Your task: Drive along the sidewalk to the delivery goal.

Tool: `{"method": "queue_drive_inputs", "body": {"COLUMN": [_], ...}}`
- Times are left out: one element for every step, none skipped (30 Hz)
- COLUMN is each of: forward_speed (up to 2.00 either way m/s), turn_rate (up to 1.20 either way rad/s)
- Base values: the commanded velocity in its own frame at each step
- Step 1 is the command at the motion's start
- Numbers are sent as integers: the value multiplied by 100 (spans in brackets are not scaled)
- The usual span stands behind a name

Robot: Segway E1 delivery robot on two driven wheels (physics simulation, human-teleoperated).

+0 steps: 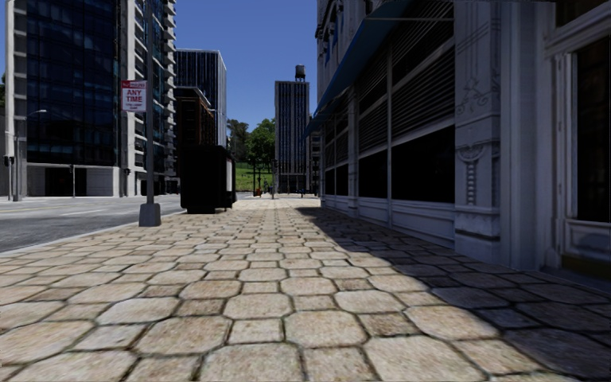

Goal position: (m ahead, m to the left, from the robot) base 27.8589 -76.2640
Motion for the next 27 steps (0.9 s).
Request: {"method": "queue_drive_inputs", "body": {"forward_speed": [200, 200, 200, 200, 200, 200, 200, 200, 200, 200, 200, 200, 200, 200, 200, 200, 200, 200, 200, 200, 200, 200, 200, 200, 200, 200, 200], "turn_rate": [0, 0, 0, 0, 0, 0, 0, 0, 0, 0, 0, 0, 0, 0, 0, 0, 0, 0, 0, 0, 0, 0, 0, 0, 0, 0, 0]}}
